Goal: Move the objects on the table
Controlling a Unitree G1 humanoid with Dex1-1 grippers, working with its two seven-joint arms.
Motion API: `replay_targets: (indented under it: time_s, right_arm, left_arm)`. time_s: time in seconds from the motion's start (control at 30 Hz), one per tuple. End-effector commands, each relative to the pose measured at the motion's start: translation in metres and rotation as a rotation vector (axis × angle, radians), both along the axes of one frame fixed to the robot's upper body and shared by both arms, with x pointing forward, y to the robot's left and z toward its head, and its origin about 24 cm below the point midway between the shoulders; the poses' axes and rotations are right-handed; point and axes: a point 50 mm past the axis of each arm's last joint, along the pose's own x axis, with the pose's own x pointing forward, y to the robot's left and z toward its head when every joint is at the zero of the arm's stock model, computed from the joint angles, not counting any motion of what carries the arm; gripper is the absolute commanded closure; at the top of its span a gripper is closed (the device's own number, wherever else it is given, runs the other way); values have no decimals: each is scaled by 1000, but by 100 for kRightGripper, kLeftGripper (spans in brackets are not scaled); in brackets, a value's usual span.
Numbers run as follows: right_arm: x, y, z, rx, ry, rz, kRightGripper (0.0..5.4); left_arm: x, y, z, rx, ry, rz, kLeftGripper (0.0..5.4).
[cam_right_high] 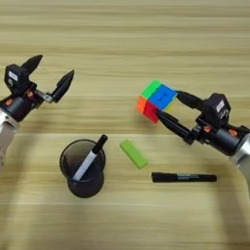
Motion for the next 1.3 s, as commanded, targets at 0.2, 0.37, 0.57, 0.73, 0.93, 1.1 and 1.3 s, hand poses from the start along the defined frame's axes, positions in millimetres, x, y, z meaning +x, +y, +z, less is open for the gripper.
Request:
replay_targets:
  time_s: [0.2,0.37,0.57,0.73,0.93,1.1,1.3]
  right_arm:
    - [-3,1,-30,-63,65,-137,209]
    - [-1,1,-41,-96,97,-180,209]
    - [2,2,-51,-114,130,-212,209]
    - [2,4,-60,-117,161,-233,209]
    - [5,3,-66,-103,178,-269,209]
    - [6,4,-71,-101,188,-275,209]
    - [5,5,-73,-102,194,-268,167]
  left_arm:
    - [0,19,-19,-30,48,284,0]
    - [-2,26,-25,-26,38,374,0]
    - [-4,27,-34,-49,45,398,0]
    - [-2,28,-38,-46,46,411,0]
    - [-1,29,-40,-51,38,416,0]
    - [-1,29,-41,-57,37,415,0]
    - [-1,29,-41,-60,36,415,0]
